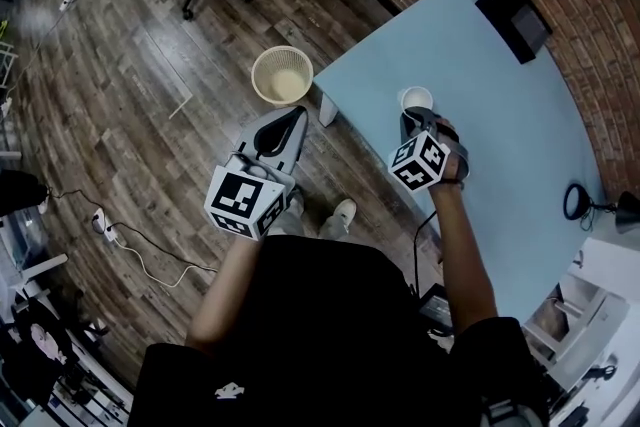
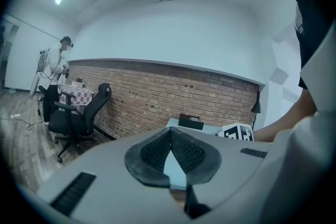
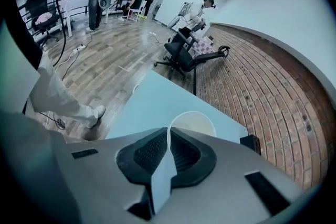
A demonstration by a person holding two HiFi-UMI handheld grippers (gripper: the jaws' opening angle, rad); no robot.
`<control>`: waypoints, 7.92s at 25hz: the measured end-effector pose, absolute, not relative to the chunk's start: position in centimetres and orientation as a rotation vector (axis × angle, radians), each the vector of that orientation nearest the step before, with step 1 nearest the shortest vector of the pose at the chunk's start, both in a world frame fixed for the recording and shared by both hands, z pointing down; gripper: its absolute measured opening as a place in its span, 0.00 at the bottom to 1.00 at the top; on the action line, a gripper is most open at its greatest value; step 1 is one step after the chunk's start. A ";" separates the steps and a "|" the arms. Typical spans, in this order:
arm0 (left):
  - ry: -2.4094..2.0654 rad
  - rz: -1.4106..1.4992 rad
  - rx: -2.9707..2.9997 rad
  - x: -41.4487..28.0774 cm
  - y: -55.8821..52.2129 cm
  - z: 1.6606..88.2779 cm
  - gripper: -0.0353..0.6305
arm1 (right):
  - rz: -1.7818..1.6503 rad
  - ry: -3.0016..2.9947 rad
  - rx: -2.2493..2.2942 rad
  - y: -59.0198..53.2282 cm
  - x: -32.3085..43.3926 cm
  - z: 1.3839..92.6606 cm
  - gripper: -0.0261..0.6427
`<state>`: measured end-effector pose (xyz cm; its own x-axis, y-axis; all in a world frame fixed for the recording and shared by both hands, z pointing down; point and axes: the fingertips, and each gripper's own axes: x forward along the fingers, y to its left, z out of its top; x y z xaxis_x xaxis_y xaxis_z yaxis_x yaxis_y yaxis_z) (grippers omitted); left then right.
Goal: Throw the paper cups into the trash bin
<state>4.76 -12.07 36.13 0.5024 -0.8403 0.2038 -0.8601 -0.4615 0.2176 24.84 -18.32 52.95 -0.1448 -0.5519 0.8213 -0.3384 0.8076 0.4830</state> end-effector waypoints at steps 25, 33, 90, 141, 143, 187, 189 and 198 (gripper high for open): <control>-1.628 0.068 2.281 -16.6 -15.8 38.0 0.07 | -0.331 -1.858 0.517 -25.9 0.2 52.7 0.07; -1.641 0.070 2.218 -19.2 -15.2 40.1 0.07 | -0.335 -1.873 0.448 -25.7 -4.2 54.6 0.07; -1.551 0.198 1.774 -20.7 -27.5 63.8 0.07 | 0.021 -1.875 0.181 -38.4 -16.1 82.2 0.07; -1.425 0.199 1.662 -21.7 -28.9 81.7 0.07 | 0.275 -1.674 0.206 -36.8 -12.3 109.3 0.17; -1.429 0.192 1.662 -21.9 -29.1 81.6 0.07 | 0.268 -1.674 0.208 -36.7 -12.4 109.1 0.17; -1.588 0.111 1.974 -23.5 -25.9 55.9 0.07 | 0.290 -2.182 0.613 -33.1 -16.5 70.4 0.05; -1.603 0.118 1.966 -23.1 -25.0 55.2 0.07 | 0.307 -2.226 0.611 -32.3 -16.5 68.3 0.05; -1.689 0.194 1.987 -23.3 -21.1 51.3 0.07 | 0.272 -2.407 0.680 -30.1 -15.0 57.4 0.05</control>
